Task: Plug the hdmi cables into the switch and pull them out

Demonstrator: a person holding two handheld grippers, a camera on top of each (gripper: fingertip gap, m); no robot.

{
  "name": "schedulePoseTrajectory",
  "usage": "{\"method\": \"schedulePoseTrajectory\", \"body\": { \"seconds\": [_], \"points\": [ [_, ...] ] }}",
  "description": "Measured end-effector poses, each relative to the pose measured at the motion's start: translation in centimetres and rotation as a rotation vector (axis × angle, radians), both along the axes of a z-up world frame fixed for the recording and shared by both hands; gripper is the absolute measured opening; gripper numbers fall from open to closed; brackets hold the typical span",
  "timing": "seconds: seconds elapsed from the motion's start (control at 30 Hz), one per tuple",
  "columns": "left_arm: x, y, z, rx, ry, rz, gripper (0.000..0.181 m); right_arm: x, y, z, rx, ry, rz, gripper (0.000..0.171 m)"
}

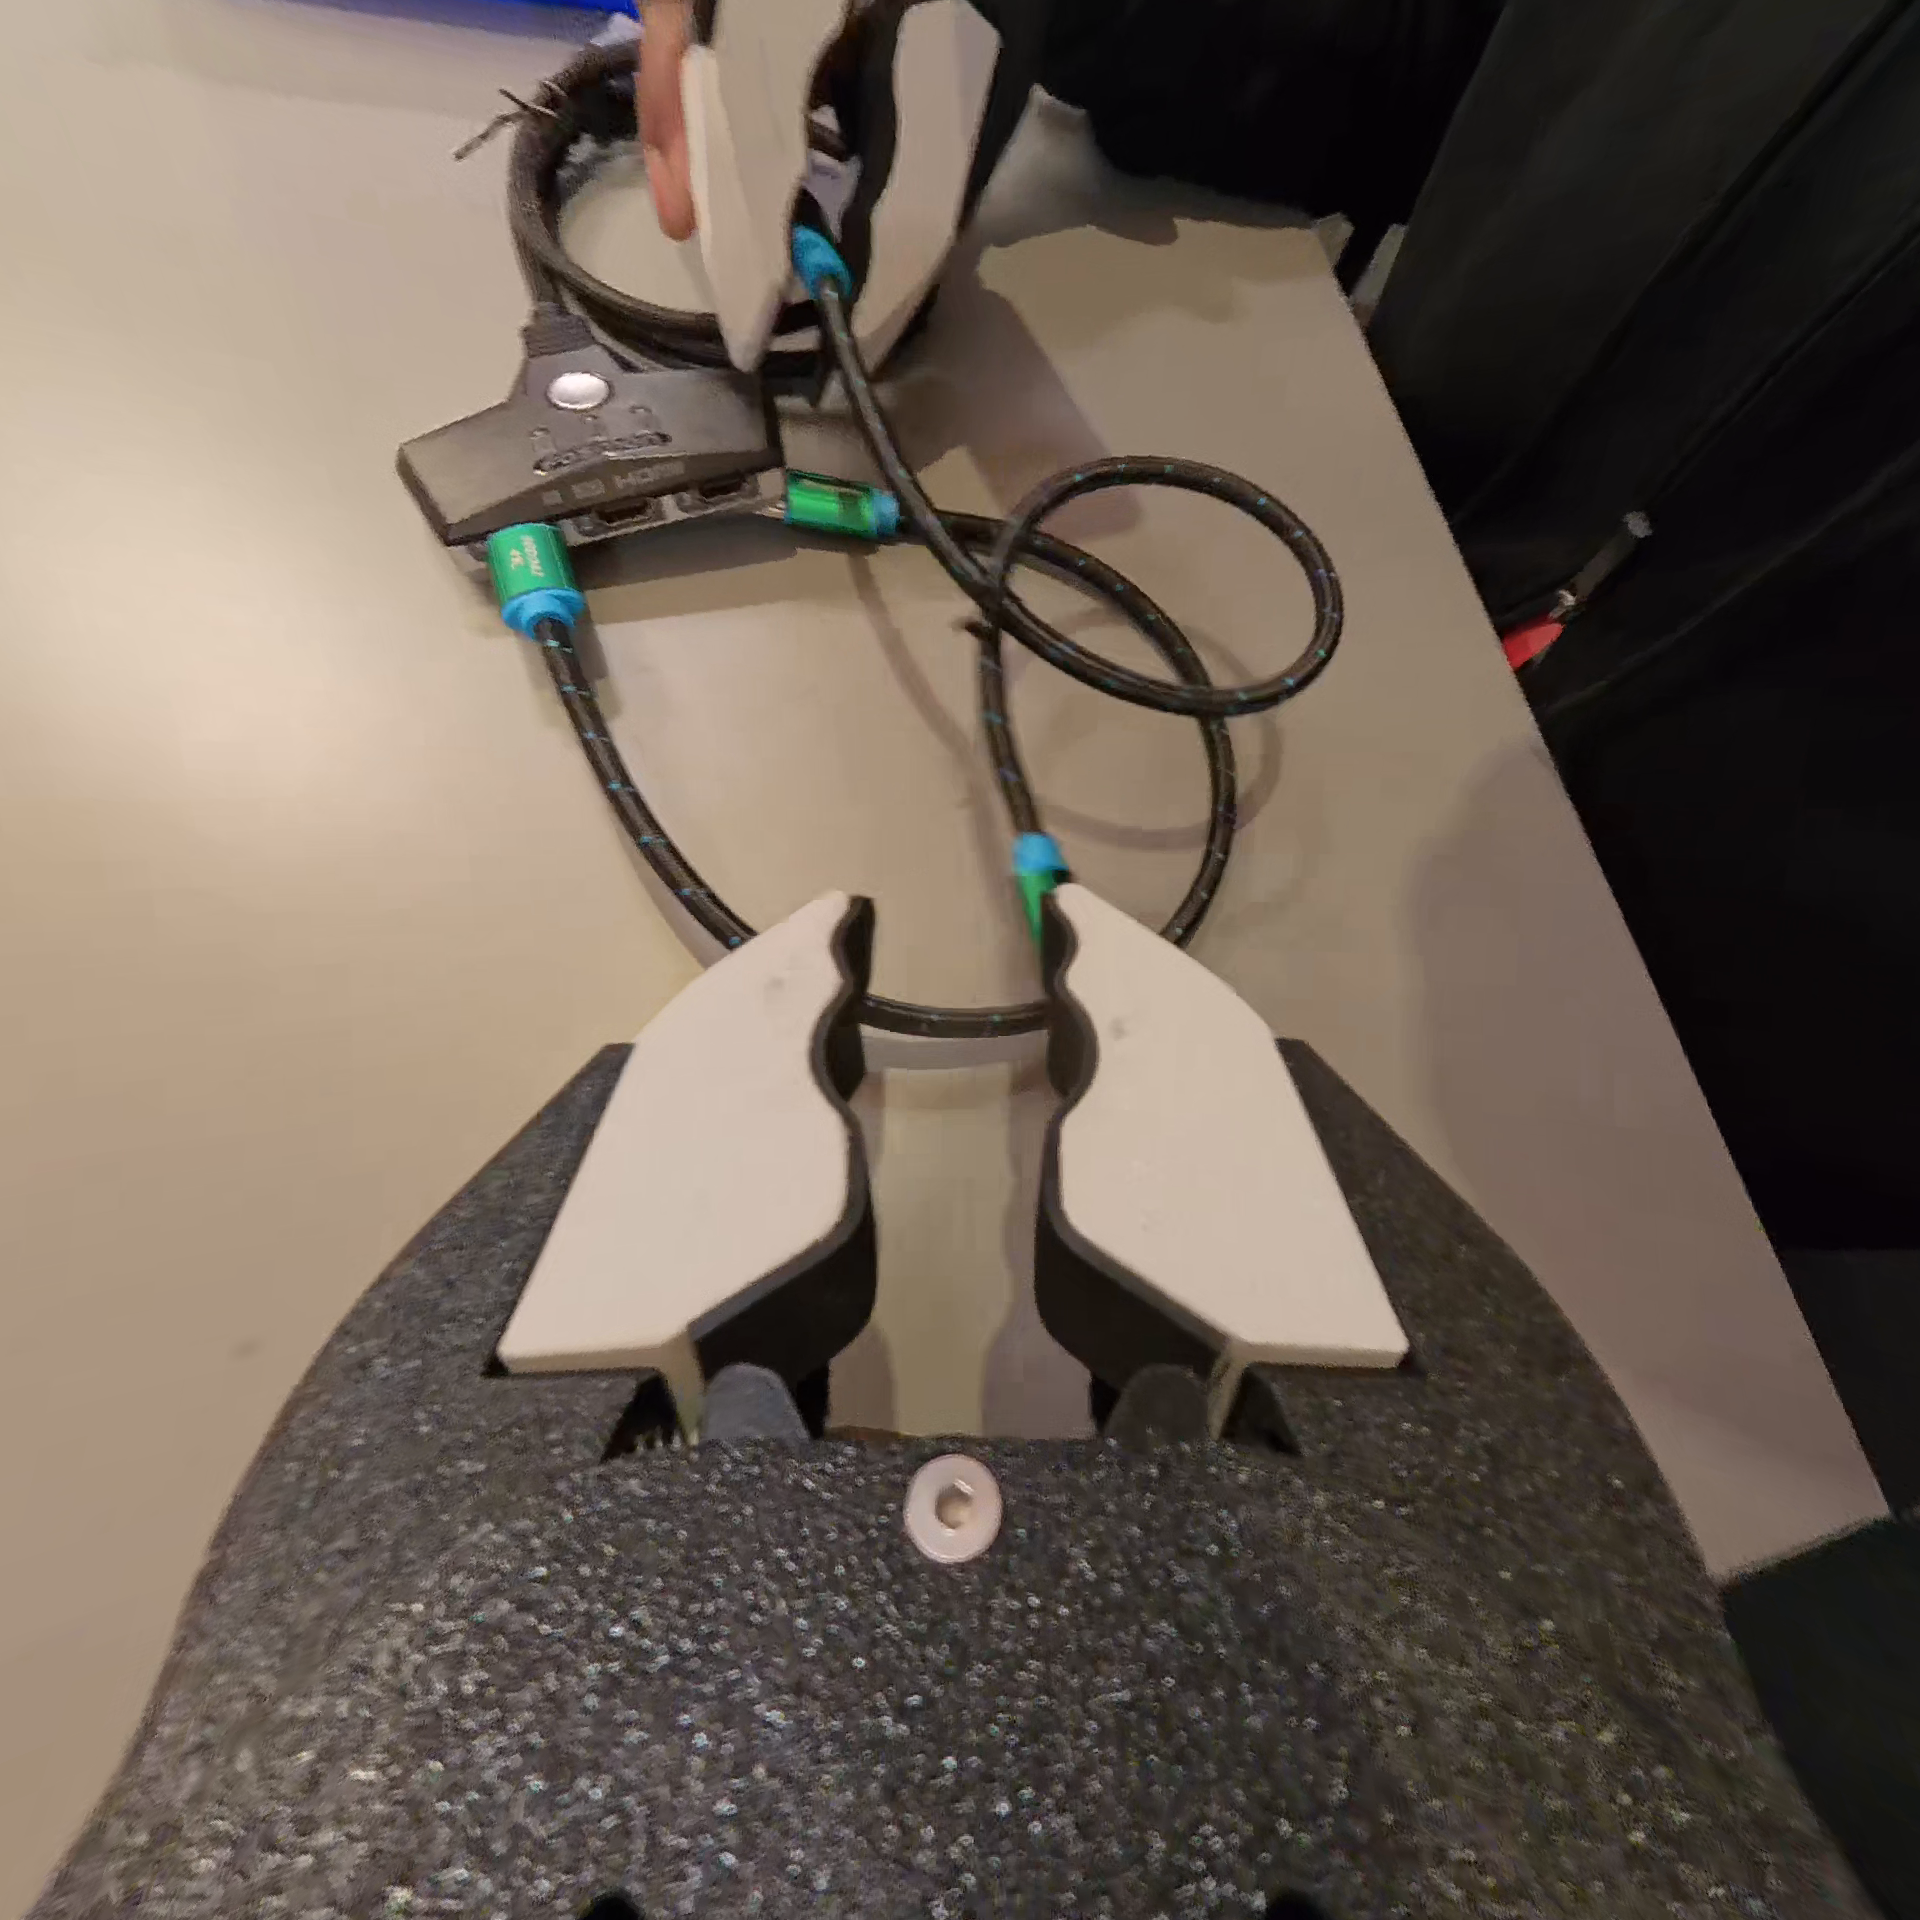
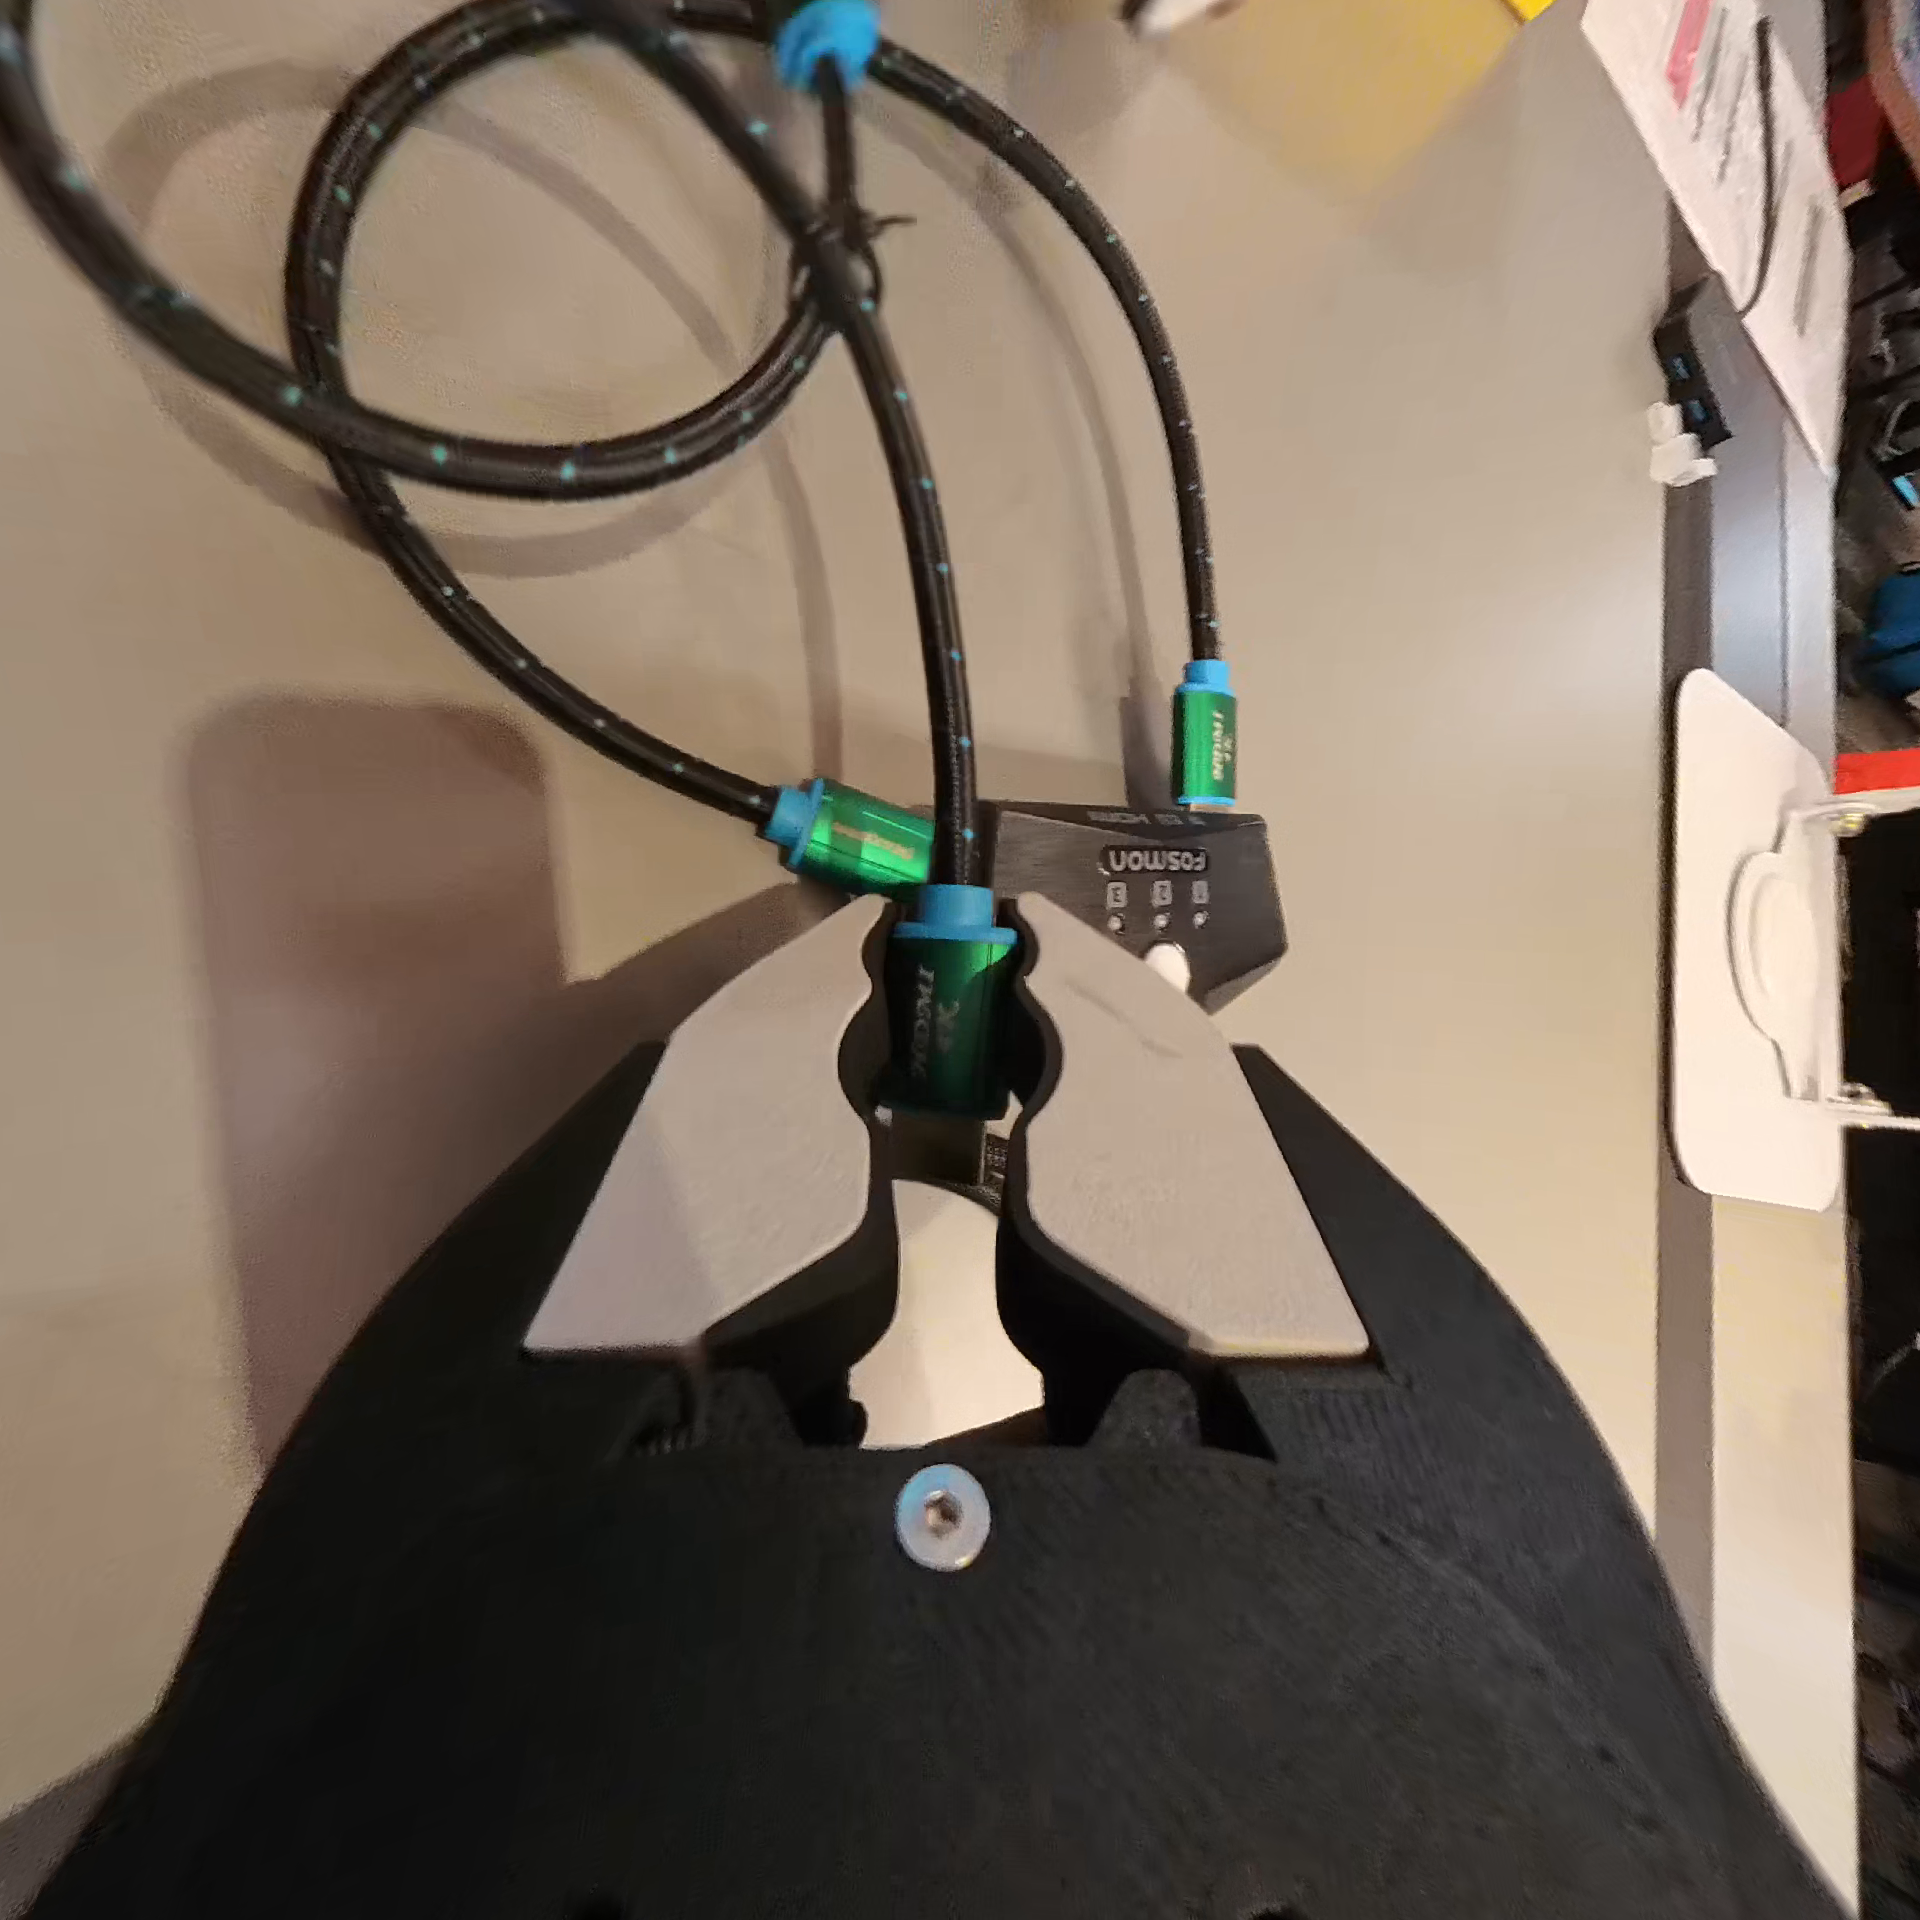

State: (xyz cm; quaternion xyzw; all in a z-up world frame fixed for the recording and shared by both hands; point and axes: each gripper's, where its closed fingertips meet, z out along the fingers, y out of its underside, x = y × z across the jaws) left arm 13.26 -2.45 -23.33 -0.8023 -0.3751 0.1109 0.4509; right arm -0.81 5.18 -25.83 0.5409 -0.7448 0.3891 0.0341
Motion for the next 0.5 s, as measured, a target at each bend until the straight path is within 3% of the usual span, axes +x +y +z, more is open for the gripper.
{"method": "schedulePoseTrajectory", "body": {
  "seconds": [0.23, 0.5],
  "points": [
    [-3.9, 2.6, 2.7, 0.042, 0.118, 0.075, 0.043, 2.0, 0.3, -0.4, 0.058, -0.041, 0.035, 0.017],
    [-7.5, 7.8, -0.5, -0.098, 0.066, 0.064, 0.037, 4.0, 0.2, -1.2, 0.138, -0.082, 0.042, 0.017]
  ]
}}
